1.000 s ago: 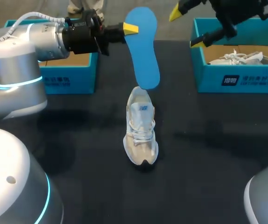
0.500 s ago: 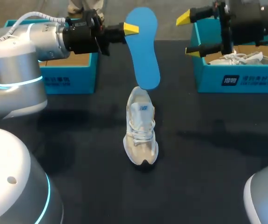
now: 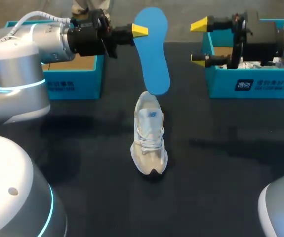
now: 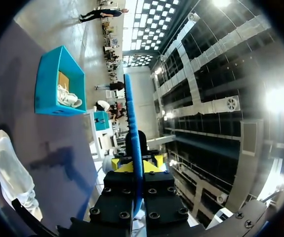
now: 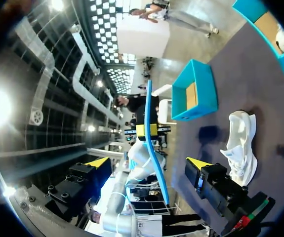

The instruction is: Take the shoe out of the shoebox, open the shoe tongue, remove and reinsert the insole, then place the shoe into the shoebox

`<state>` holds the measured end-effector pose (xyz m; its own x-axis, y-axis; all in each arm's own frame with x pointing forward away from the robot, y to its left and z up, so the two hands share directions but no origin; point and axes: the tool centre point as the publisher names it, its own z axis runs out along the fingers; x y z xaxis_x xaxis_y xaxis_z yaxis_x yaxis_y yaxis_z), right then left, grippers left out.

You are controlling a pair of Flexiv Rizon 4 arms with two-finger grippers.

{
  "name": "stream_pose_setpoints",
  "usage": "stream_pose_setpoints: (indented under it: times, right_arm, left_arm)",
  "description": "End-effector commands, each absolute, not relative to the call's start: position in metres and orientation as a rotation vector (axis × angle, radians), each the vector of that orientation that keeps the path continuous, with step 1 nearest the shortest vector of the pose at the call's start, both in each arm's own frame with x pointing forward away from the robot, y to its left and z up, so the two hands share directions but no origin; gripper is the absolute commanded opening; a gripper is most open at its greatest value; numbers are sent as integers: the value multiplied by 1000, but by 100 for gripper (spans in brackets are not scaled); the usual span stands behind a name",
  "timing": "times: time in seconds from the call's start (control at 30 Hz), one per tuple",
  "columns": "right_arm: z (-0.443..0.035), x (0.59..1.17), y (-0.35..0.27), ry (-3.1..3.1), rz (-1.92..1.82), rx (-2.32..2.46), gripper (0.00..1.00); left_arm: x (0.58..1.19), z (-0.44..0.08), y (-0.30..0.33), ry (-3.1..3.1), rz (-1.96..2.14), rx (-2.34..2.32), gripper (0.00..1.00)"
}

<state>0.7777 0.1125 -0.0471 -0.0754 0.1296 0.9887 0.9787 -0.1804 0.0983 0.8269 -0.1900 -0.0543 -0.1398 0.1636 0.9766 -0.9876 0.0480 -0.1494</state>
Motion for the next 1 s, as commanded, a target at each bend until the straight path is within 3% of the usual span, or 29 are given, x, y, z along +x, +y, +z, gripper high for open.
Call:
stream_pose_setpoints:
  times: [0.03, 0.8, 1.0]
  right_arm:
    - [-47, 778, 114, -1272, -1354, -1402, 100]
    - [-47, 778, 114, -1272, -1354, -1402, 100]
    - [-47, 778, 114, -1272, -1354, -1402, 100]
  left_arm:
    - [830, -57, -190, -1255, 1352, 951, 0]
    - [828, -54, -181, -2056, 2089, 203, 0]
    - [828, -55, -181, -2052, 2078, 218, 0]
